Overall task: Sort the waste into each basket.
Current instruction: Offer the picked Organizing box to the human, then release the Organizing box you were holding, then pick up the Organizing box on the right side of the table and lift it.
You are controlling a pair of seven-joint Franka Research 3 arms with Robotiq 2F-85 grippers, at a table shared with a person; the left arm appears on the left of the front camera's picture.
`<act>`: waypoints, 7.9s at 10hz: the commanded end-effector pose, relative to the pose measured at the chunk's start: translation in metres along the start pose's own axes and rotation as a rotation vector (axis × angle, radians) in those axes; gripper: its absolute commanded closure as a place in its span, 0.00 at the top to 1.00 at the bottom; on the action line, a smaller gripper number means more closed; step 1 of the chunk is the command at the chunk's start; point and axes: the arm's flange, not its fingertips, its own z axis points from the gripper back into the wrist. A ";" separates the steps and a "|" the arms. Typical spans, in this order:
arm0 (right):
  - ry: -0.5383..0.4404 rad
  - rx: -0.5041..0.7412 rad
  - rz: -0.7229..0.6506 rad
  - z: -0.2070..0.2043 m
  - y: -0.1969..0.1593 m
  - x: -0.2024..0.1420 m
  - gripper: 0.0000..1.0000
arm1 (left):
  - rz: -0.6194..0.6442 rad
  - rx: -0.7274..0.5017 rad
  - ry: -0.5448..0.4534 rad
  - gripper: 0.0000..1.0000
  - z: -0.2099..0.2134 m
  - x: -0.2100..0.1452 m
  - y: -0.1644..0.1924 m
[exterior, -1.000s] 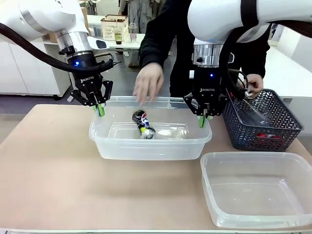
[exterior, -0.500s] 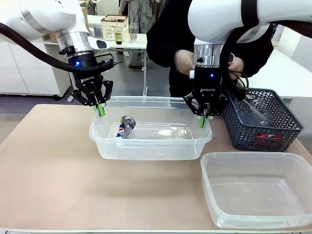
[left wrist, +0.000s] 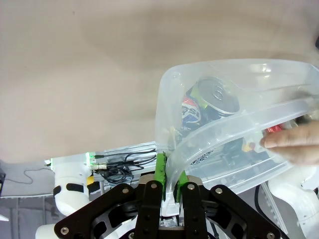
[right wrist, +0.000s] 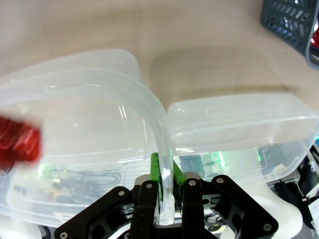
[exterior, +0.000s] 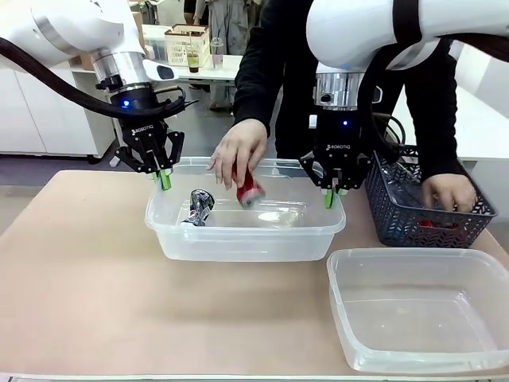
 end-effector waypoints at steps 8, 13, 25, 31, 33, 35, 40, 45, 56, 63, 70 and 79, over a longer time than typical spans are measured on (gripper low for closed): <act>-0.003 -0.006 0.002 0.000 0.001 0.000 0.05 | -0.016 -0.028 0.001 0.08 0.003 -0.007 -0.001; -0.003 -0.006 0.002 0.000 0.001 0.000 0.05 | -0.016 -0.028 0.001 0.08 0.003 -0.007 -0.001; -0.003 -0.006 0.002 0.000 0.001 0.000 0.05 | -0.016 -0.028 0.001 0.08 0.003 -0.007 -0.001; -0.003 -0.006 0.002 0.000 0.001 0.000 0.05 | -0.016 -0.028 0.001 0.08 0.003 -0.007 -0.001; 0.000 0.000 0.000 0.000 0.000 0.000 0.05 | 0.000 0.000 0.000 0.08 0.000 0.000 0.000; -0.023 -0.043 -0.001 0.020 0.002 0.020 0.05 | -0.019 0.019 -0.062 0.08 0.025 0.028 -0.013; -0.014 -0.040 0.026 0.054 0.010 0.098 0.05 | -0.029 0.049 -0.122 0.08 0.061 0.104 -0.045; 0.008 -0.024 -0.012 0.038 -0.005 0.111 0.05 | -0.049 0.050 -0.122 0.08 0.054 0.113 -0.028; -0.170 0.065 -0.076 0.045 -0.030 0.091 0.61 | -0.083 0.073 -0.123 0.67 0.057 0.113 -0.035; -0.451 0.236 -0.038 0.070 -0.085 -0.003 1.00 | -0.221 0.048 -0.357 1.00 0.080 0.001 -0.025; -0.452 0.217 -0.053 0.079 -0.081 -0.024 1.00 | -0.229 0.092 -0.340 1.00 0.087 -0.011 -0.034; -0.366 0.394 0.087 0.056 -0.174 -0.127 1.00 | -0.263 0.026 -0.268 1.00 0.054 -0.055 -0.032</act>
